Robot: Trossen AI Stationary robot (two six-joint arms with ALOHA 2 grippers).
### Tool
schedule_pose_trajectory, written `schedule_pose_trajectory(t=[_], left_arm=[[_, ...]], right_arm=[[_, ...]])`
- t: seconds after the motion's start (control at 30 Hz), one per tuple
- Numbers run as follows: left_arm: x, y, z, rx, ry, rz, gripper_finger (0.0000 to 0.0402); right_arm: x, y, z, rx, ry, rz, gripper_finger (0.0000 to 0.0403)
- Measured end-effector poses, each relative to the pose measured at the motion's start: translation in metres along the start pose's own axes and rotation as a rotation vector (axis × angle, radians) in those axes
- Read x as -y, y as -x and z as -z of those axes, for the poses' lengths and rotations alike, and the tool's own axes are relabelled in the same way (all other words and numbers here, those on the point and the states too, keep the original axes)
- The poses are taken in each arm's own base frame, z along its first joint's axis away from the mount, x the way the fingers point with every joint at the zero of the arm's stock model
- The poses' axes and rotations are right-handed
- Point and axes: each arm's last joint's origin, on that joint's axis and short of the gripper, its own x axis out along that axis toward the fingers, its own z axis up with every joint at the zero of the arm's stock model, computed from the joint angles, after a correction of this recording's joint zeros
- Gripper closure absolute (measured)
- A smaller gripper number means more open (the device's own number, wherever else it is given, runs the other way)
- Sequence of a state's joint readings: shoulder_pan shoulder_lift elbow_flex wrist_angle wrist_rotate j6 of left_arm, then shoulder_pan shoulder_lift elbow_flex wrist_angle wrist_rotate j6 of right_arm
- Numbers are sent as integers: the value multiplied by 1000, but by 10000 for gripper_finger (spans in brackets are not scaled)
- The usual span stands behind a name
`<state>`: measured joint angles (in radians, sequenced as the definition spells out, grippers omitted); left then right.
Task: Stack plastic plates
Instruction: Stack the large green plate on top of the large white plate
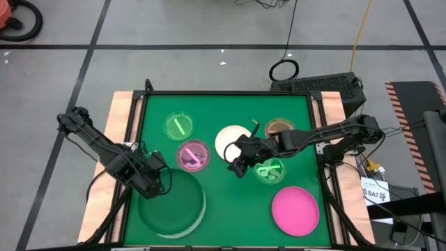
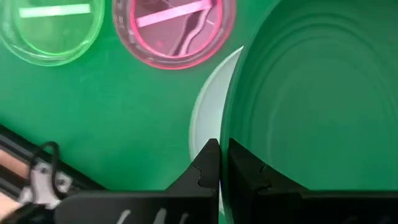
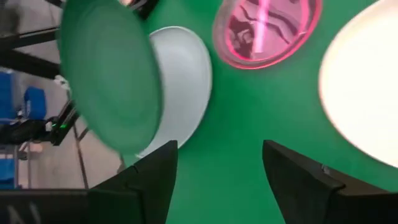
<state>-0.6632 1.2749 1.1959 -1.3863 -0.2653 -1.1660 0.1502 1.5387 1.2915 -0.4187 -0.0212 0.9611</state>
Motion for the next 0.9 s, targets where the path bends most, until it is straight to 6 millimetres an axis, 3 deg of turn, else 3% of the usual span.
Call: schedule_pose_trajectory(t=[0.23, 0.47, 0.9], left_arm=[[-16, -18, 12, 42, -59, 88, 391], [-11, -45, 18, 62, -88, 124, 391], [-16, -71, 28, 13, -107, 92, 383]], right_arm=[[-10, 0, 10, 30, 31, -15, 177], [-16, 0, 16, 47, 47, -28, 177], [-16, 0, 16, 46, 58, -27, 177]])
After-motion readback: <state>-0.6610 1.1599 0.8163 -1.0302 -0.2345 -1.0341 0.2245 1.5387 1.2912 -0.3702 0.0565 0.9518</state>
